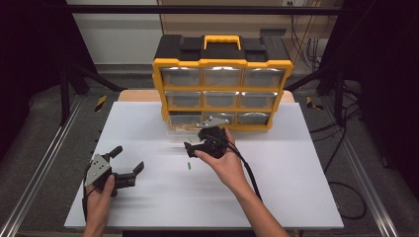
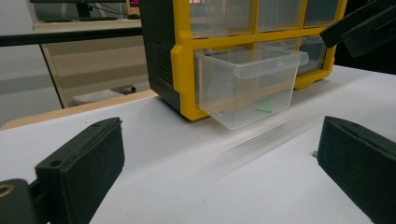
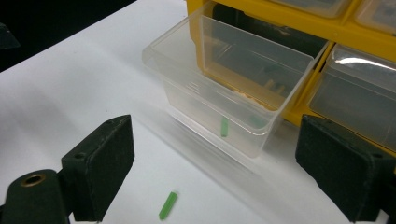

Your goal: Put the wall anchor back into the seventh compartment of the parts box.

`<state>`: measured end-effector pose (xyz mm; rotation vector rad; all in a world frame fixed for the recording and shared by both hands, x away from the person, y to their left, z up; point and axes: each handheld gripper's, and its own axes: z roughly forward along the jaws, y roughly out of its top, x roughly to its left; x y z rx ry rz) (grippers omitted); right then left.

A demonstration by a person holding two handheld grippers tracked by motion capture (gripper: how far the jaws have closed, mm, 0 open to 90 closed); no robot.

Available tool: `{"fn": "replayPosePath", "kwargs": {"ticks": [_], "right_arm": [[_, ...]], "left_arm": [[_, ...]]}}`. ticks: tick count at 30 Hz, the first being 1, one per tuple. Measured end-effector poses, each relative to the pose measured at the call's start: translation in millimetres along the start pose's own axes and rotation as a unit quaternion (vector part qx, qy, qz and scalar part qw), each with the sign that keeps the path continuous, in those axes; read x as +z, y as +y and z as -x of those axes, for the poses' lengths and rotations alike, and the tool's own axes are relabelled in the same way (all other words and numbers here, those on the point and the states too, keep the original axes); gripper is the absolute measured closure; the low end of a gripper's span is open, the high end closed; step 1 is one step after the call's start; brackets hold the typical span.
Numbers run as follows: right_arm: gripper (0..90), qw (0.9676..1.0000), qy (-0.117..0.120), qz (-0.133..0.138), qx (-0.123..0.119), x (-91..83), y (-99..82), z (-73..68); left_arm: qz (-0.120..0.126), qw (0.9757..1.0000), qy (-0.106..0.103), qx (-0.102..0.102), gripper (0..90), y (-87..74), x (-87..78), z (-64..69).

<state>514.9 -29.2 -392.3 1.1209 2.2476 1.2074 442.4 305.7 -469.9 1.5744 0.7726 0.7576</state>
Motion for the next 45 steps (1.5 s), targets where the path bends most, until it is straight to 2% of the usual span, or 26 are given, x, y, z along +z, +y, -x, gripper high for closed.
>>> {"fn": "replayPosePath", "kwargs": {"ticks": [18,21,26,45], "right_arm": [[10.7,0.9998,0.002,-0.022,-0.003,3.1,-23.8,-1.9],[10.8,0.9997,0.0,-0.025,-0.009,3.9,-27.4,-2.1],[10.7,0.9995,0.004,-0.031,-0.003,4.9,-33.4,-2.4],[14.4,0.9982,0.016,-0.057,-0.007,15.1,-52.9,-9.4]], "left_arm": [[-0.001,1.0,0.0,0.001,0.9,-0.2,0.3,0.6],[-0.001,1.0,-0.001,0.002,0.9,-0.2,0.1,0.5],[-0.002,1.0,-0.001,0.003,0.9,-0.4,0.5,0.7],[-0.003,1.0,-0.002,0.005,0.9,-0.5,0.7,0.9]]}}
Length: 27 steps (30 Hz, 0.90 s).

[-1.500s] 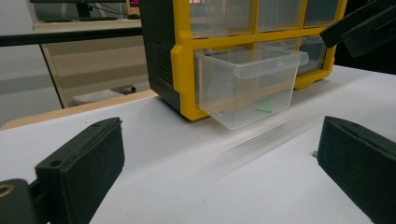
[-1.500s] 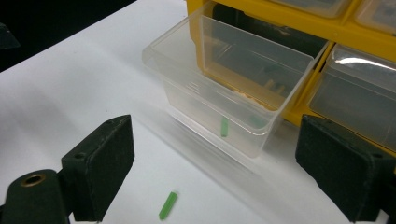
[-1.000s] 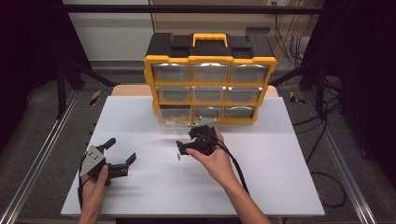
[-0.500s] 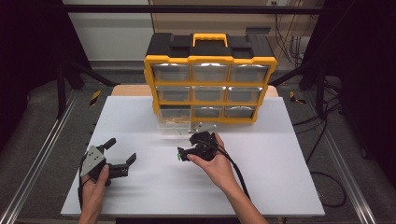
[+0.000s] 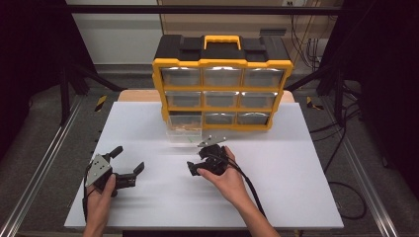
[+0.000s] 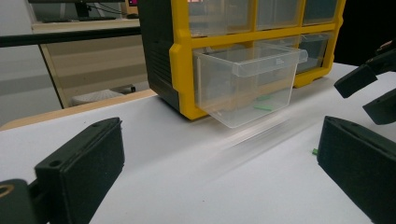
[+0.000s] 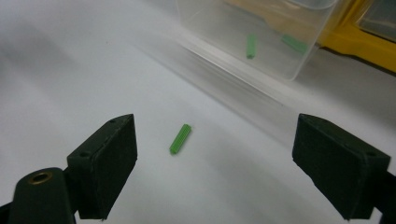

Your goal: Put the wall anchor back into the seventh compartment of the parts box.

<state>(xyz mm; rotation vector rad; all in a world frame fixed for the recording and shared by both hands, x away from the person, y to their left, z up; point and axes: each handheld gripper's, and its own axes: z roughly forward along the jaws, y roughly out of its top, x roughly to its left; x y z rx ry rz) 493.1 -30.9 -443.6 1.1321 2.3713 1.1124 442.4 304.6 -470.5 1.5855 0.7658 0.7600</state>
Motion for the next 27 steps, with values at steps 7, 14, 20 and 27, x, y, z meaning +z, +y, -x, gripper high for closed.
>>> {"fn": "replayPosePath", "kwargs": {"ticks": [7,14,20,27], "right_arm": [[20.4,0.9999,0.009,-0.005,-0.002,4.0,-2.1,-2.9],[28.7,0.9998,0.02,-0.004,-0.003,6.1,-3.6,-5.6],[35.8,0.9996,0.027,-0.003,-0.002,7.3,-5.0,-6.7],[46.1,0.9996,0.027,-0.006,0.002,9.9,-5.8,-7.2]], "left_arm": [[0.0,1.0,0.0,0.001,0.9,0.0,-0.1,-0.1],[0.0,1.0,0.0,0.001,0.9,0.0,-0.1,0.0],[0.0,1.0,0.001,0.001,0.8,-0.1,0.1,0.1],[0.0,1.0,0.001,0.001,0.9,-0.1,0.1,-0.1]]}}
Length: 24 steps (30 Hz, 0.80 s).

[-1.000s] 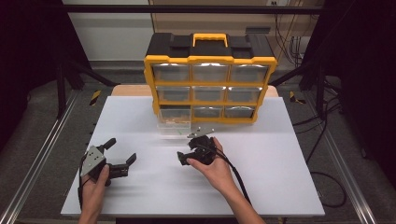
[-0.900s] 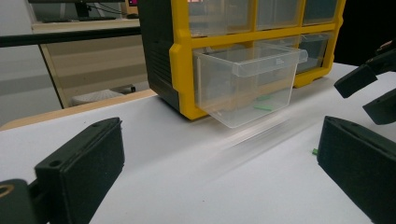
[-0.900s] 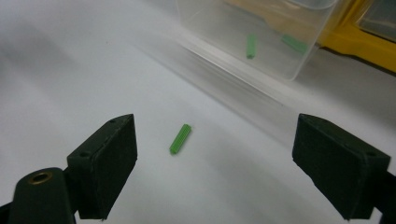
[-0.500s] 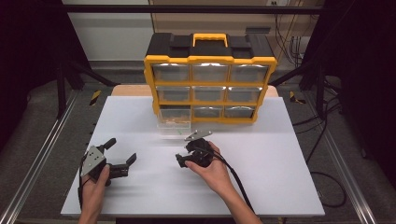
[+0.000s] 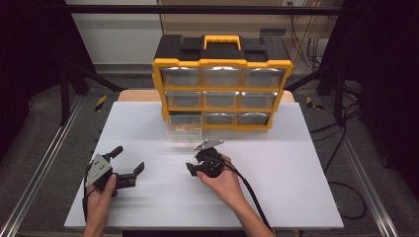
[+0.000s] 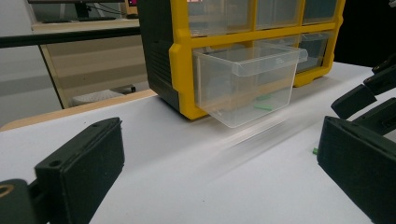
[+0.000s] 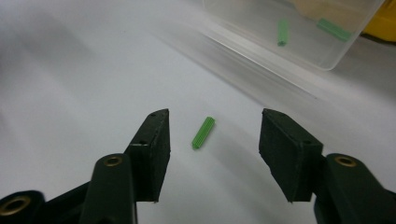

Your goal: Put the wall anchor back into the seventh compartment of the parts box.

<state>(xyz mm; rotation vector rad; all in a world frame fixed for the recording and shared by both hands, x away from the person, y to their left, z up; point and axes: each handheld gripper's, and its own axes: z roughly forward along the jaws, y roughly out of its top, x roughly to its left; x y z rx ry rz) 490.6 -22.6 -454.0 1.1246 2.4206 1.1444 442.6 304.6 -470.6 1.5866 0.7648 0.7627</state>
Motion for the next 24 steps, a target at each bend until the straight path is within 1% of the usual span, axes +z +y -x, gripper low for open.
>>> {"fn": "replayPosePath", "kwargs": {"ticks": [3,8,12,18,24], "right_arm": [[50.4,1.0,-0.005,0.0,0.002,1.3,-0.4,-1.0],[56.0,1.0,-0.004,0.001,0.004,4.4,-1.1,-2.9],[60.6,0.9999,-0.002,-0.001,0.012,8.1,-1.4,-2.4],[66.2,0.9997,0.0,-0.008,0.023,14.7,-2.1,-1.9],[69.9,0.9996,-0.003,-0.012,0.025,22.1,-3.9,-3.7]], "left_arm": [[0.0,1.0,0.0,0.0,0.9,0.0,0.2,0.1],[0.0,1.0,0.0,0.0,0.9,0.0,0.1,0.1],[-0.001,1.0,0.0,0.0,0.9,-0.1,0.2,0.1],[-0.002,1.0,0.0,0.002,0.9,-0.1,0.5,0.4],[-0.002,1.0,0.0,0.002,0.9,-0.1,0.5,0.4]]}}
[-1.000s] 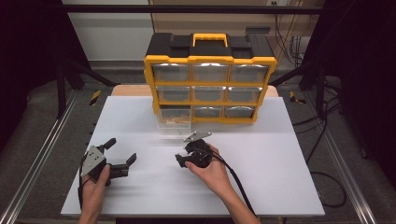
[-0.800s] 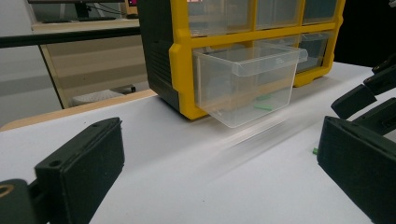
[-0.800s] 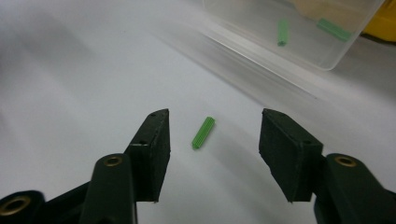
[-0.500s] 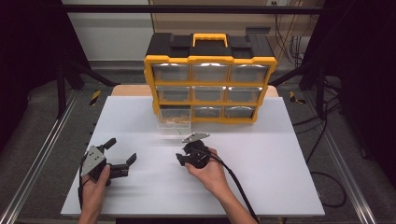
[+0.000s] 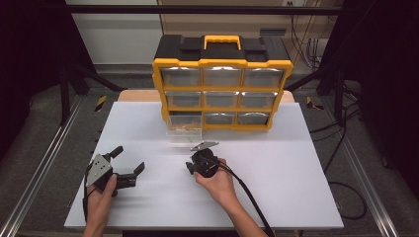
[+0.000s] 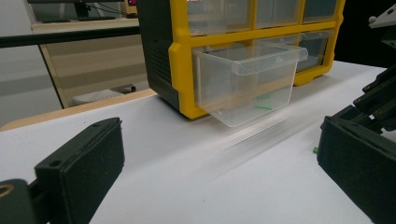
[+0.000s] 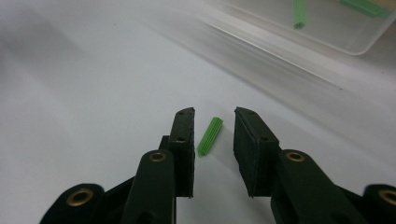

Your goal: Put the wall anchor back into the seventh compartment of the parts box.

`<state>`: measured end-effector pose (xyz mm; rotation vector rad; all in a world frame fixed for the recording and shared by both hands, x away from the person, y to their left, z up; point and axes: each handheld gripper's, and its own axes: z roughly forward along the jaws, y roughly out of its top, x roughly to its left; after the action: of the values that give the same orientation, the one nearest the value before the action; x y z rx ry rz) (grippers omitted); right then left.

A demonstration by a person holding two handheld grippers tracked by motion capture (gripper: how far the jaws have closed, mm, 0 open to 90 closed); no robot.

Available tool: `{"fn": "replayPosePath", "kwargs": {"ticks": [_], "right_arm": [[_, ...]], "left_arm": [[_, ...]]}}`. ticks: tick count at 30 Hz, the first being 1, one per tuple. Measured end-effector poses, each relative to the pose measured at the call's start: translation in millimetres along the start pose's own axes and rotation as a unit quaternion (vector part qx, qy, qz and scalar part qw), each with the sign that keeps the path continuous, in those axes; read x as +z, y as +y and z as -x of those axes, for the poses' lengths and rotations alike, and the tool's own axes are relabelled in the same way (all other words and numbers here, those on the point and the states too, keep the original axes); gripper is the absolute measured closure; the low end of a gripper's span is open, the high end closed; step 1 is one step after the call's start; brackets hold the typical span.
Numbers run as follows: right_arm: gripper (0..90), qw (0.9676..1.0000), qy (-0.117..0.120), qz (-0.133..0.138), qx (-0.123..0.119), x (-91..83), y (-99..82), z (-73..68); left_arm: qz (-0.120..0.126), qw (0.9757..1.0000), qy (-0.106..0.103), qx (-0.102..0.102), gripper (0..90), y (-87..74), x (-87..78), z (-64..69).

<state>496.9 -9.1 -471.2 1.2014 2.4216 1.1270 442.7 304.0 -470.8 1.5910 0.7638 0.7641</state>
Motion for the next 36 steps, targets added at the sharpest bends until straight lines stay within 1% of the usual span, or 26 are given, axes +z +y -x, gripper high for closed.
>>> {"fn": "replayPosePath", "kwargs": {"ticks": [2,7,13,24,30,35,36], "right_arm": [[71.0,1.0,-0.004,0.002,0.003,2.1,-0.3,-0.1],[73.3,1.0,-0.006,0.004,0.006,5.3,-0.5,-1.2],[74.7,0.9999,-0.01,0.005,0.006,8.1,-1.4,-3.4],[77.9,0.9997,-0.022,0.003,-0.009,12.0,-2.9,-9.1],[81.3,0.9997,-0.024,0.003,-0.011,12.6,-3.3,-9.4],[83.2,0.9997,-0.023,0.003,-0.006,13.6,-3.9,-9.1],[83.8,0.9997,-0.022,0.004,-0.009,13.7,-4.1,-8.8]], "left_arm": [[0.0,1.0,0.0,0.0,0.9,0.0,0.0,0.0],[-0.001,1.0,0.0,0.0,0.9,-0.1,0.2,-0.1],[-0.001,1.0,0.0,0.0,0.8,-0.2,0.5,0.0],[-0.001,1.0,0.0,0.0,0.9,-0.2,0.4,0.0],[-0.001,1.0,-0.001,0.0,0.9,-0.3,0.8,0.3],[-0.002,1.0,-0.002,0.0,0.9,-0.4,1.0,0.3],[-0.002,1.0,-0.002,0.0,0.8,-0.4,1.0,0.4]]}}
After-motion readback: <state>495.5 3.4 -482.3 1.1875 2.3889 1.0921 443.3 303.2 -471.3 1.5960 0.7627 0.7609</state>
